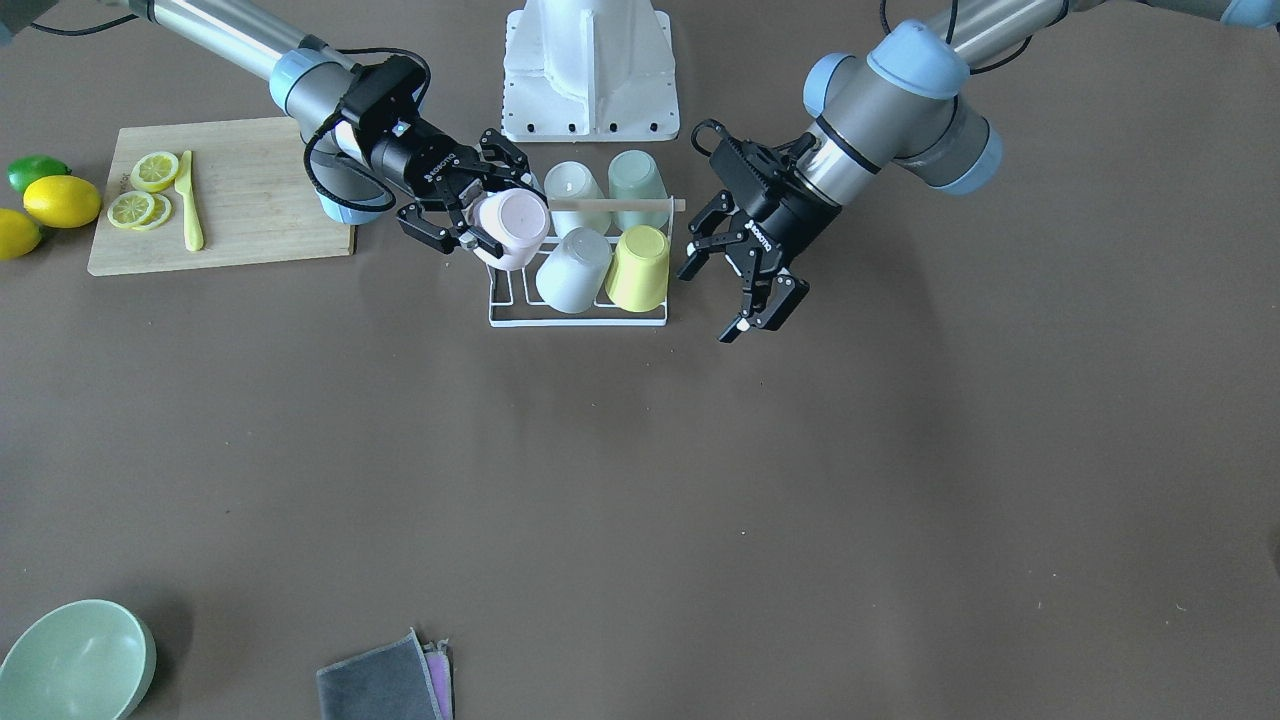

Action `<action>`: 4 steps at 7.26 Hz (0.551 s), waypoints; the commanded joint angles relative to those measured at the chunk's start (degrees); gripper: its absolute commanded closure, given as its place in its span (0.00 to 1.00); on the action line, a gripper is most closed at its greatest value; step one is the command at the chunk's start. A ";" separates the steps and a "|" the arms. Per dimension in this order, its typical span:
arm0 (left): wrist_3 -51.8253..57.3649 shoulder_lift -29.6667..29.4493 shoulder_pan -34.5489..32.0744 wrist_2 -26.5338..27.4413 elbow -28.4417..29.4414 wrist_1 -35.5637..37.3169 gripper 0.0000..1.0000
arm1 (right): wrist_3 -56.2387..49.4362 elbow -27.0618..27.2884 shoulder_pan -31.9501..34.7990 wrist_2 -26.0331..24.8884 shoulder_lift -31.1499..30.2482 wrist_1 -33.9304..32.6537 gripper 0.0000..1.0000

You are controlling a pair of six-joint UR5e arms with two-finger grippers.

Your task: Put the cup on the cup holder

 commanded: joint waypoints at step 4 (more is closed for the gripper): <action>-0.28 3.15 -9.77 -0.49 -5.90 55.07 0.01 | -1.28 -4.00 -0.76 -4.16 2.25 3.17 0.40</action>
